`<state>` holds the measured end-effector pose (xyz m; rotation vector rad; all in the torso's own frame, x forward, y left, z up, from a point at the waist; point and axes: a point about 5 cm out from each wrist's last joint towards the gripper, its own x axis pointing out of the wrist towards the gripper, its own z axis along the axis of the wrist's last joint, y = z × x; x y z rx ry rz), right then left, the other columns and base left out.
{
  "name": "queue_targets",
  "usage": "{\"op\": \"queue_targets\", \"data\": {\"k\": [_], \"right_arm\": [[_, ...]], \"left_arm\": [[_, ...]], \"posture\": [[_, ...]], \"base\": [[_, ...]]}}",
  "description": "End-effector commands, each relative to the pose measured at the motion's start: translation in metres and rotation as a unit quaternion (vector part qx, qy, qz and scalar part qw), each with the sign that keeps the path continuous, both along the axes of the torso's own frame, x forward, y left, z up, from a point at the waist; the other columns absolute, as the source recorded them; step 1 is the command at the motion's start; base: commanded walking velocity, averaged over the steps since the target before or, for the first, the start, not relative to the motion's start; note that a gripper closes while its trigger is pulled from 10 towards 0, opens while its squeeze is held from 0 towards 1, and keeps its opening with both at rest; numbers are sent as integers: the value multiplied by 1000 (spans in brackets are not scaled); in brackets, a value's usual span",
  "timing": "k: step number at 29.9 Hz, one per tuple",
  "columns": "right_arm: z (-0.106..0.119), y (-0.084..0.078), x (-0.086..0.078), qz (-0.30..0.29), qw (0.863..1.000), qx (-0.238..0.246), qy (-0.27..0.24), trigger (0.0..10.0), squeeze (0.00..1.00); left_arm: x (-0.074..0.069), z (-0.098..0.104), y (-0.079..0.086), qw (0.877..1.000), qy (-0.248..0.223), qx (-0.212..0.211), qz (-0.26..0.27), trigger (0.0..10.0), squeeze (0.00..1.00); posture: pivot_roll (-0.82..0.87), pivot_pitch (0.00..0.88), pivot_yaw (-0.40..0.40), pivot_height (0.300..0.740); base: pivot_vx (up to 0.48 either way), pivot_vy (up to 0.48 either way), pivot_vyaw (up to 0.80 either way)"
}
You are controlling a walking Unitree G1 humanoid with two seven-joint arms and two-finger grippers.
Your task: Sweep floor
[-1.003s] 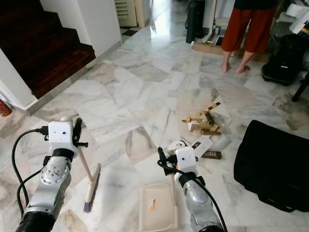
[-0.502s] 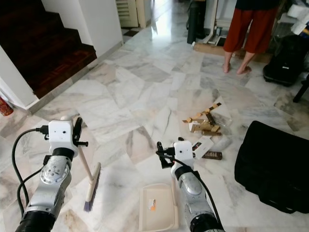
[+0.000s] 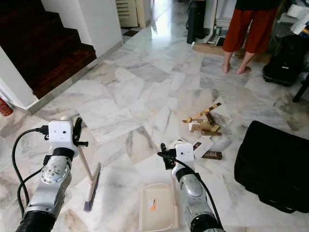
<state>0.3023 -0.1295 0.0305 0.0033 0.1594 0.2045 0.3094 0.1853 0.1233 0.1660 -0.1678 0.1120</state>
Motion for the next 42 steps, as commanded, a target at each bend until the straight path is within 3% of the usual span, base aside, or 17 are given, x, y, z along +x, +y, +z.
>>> {"op": "queue_targets", "data": {"k": [1,33,42], "right_arm": [[1,2,2,1,1000,5,-3,0,0],[0,2,2,11,1000,8,-2,0,0],[38,-6,30,-27,997,6,-69,0,0]], "left_arm": [[3,10,0,1000,-26,9,4,10000,0],[3,10,2,999,-28,9,13,10000,0],[-7,3,16,999,-20,18,26,10000,0]], "posture": [[1,32,86,740],[2,16,74,740],[4,0,65,740]], "base": [[0,0,0],[0,0,0],[0,0,0]]}}
